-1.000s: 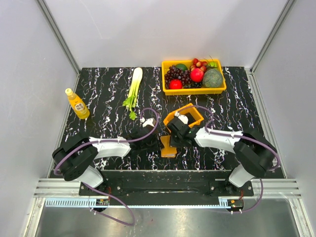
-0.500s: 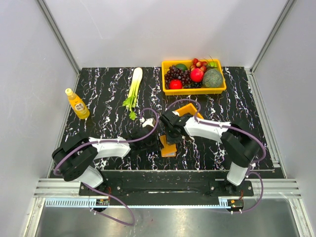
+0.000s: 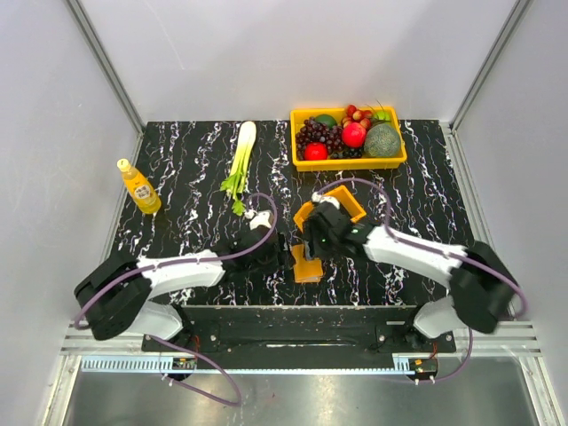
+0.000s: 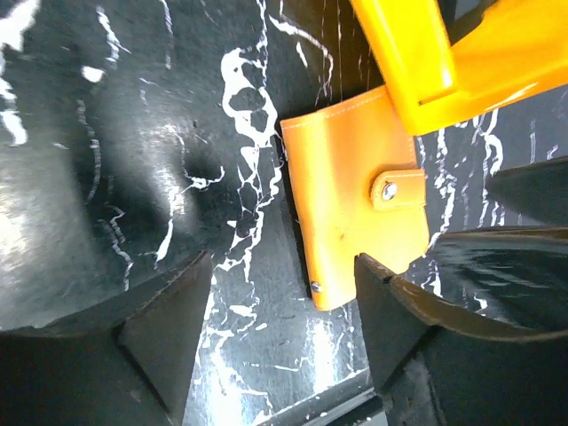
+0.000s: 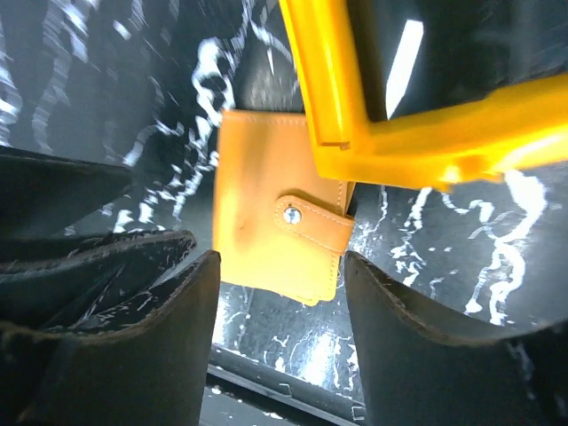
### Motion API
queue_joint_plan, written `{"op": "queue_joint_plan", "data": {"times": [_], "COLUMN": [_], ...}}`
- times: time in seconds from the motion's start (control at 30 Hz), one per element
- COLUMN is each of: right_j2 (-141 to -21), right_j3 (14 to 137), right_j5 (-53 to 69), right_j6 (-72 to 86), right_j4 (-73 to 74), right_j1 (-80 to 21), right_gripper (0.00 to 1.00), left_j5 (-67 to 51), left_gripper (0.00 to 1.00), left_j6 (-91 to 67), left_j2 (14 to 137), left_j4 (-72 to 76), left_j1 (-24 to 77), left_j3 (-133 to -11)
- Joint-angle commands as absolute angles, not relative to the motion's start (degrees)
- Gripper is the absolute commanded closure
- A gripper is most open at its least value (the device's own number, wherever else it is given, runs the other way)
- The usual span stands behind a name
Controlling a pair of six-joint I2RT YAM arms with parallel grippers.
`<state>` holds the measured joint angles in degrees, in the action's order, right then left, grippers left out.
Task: Put the credit cards into the card holder
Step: Close the card holder at the center of the board, then reset both arms
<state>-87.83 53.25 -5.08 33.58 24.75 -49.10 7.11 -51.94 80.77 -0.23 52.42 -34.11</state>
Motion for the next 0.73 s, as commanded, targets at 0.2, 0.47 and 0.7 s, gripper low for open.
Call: {"op": "queue_joint_plan", "data": {"times": [0.2,0.47,0.7], "right_j2": [-55.0,-49.7,-52.3], "right_j3": [41.4,34.8,34.4], "right_j5": [-22.6,-10.7,-17.7], "right_j6": [38.0,38.2,36.3], "right_j4": [22.1,24.8,22.6], "right_j1": [-40.1,-13.7,-10.8], "right_gripper": [0.14,0.03,0.01], "left_j5": [23.8,29.7,32.0], "left_gripper": [0.01,0.01,0.01], "left_j6": [-48.6,-47.5,-49.3], "left_j2": [65.4,59.2,57.2], "left_j4": [-15.7,-21.4,-23.7], "left_j1": [50.6,47.8,45.8], "left_j3": [-38.8,-39.0,-37.4]}}
